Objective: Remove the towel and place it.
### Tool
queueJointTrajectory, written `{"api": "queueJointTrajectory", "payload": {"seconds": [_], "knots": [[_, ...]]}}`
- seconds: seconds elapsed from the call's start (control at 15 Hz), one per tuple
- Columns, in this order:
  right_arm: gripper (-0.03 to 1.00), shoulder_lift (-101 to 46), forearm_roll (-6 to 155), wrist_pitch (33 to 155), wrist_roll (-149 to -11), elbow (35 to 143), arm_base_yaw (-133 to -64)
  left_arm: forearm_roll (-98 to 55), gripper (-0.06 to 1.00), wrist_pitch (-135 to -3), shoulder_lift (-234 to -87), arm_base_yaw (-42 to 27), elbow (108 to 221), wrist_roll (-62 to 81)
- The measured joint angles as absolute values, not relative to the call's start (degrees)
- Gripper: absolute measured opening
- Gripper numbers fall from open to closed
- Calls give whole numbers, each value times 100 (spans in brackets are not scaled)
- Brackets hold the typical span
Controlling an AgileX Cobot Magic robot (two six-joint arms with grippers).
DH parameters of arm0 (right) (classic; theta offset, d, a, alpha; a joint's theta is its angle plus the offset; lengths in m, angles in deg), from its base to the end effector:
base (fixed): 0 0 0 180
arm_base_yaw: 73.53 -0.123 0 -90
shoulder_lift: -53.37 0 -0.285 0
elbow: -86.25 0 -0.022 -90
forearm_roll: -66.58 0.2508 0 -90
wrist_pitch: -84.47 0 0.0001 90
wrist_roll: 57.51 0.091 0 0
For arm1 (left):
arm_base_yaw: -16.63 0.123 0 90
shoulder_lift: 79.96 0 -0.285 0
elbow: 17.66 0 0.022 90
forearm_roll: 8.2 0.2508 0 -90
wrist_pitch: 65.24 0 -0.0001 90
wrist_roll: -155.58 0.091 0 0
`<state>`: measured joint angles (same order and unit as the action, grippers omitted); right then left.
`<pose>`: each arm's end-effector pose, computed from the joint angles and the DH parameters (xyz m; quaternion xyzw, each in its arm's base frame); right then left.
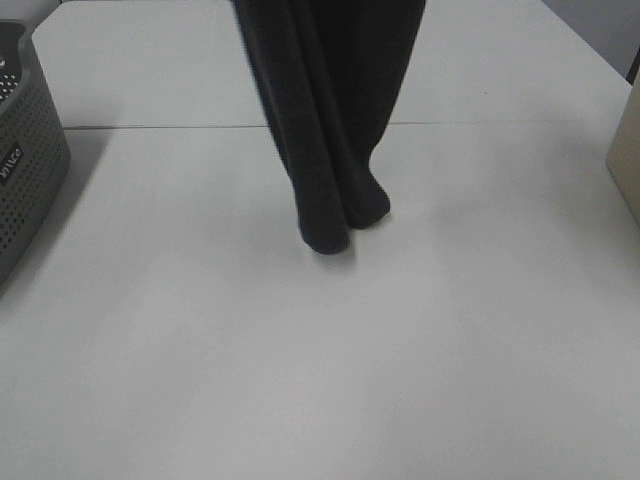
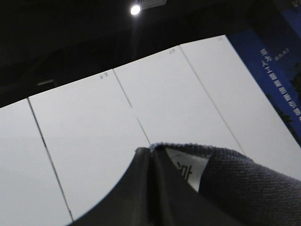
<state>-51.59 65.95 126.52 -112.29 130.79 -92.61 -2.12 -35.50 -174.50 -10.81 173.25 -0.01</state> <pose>0.3496 0.1202 0.5215 -0.4692 0.6227 -0.1971 0.5943 0.3022 -0.1623 0.5101 0.2377 0.3876 0.0056 0.8906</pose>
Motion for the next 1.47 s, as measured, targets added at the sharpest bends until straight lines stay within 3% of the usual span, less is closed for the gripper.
{"api": "queueJointTrajectory", "payload": {"seconds": [0.73, 1.07, 1.33, 1.47], "knots": [[1, -5159, 5002, 12836, -11257, 13216, -9261, -894, 0, -3476, -18068, -783, 17325, -299], [1, -5177, 4550, 11988, -11257, 13216, -9244, -1204, 0, -3212, -18389, -783, 17737, -299], [1, -5371, 4567, 10934, -10873, 13216, -8837, -1141, 0, -3424, -18802, -714, 18562, -293], [1, -5526, 4619, 9885, -10375, 13216, -8608, -1049, 0, -3716, -19232, -548, 19210, -293]]}}
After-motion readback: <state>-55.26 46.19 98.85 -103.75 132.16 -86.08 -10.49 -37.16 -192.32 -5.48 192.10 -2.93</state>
